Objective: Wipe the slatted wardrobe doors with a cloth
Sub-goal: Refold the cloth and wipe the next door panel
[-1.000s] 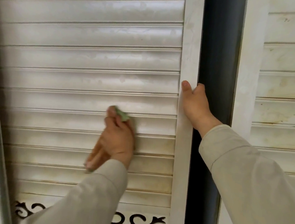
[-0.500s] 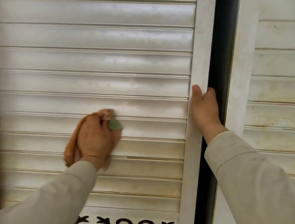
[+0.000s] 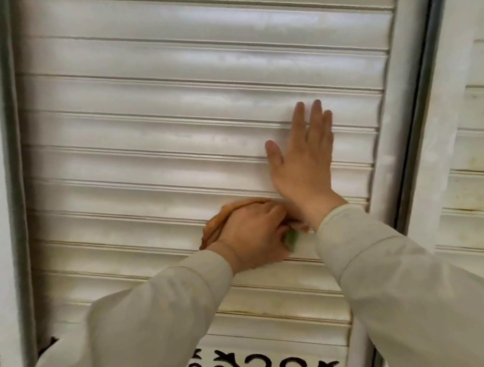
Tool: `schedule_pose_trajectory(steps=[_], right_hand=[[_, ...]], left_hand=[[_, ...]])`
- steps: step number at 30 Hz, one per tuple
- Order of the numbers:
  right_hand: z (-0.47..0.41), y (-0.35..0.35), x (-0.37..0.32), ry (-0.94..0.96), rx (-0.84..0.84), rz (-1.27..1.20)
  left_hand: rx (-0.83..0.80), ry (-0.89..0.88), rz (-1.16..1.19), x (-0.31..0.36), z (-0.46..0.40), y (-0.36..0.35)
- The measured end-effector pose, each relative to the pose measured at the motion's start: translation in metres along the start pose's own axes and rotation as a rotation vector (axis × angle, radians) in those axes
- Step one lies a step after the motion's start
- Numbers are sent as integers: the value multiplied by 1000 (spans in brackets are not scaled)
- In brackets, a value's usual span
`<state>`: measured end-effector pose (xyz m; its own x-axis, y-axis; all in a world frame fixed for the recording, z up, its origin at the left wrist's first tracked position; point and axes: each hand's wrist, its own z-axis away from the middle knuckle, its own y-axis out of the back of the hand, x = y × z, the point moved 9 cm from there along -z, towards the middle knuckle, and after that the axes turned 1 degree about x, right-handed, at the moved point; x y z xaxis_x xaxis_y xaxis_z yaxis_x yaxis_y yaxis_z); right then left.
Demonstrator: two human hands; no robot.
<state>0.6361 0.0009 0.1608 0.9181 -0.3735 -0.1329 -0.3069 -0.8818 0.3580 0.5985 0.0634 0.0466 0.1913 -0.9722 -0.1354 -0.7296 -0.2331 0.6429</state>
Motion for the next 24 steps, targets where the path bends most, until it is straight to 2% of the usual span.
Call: schedule_pose_trajectory(steps=[2, 3, 7, 10, 13, 15, 17, 20, 22, 24], right_hand=[[-9, -23, -20, 32, -75, -15], [-11, -32, -21, 19, -87, 2], [-10, -43, -7, -12, -9, 86], [-11, -47, -12, -17, 29, 90], [-10, -44, -13, -35, 75, 104], [-9, -42, -11, -72, 91, 103], [-10, -40, -14, -158, 116, 76], [-15, -34, -39, -262, 217, 5], [-22, -38, -88, -105, 224, -10], [-27, -56, -147, 118, 141, -43]], left_hand=[[41, -65, -55, -5, 7, 7], [112, -73, -71, -10, 13, 18], [278, 85, -39, -91, 55, 56], [358, 432, 6, -178, 103, 90], [545, 813, 134, -244, 156, 125], [600, 899, 102, -274, 176, 134], [531, 905, 63, -284, 176, 132], [408, 722, 72, -242, 149, 124], [295, 539, 29, -208, 128, 110], [214, 404, -35, -187, 113, 91]])
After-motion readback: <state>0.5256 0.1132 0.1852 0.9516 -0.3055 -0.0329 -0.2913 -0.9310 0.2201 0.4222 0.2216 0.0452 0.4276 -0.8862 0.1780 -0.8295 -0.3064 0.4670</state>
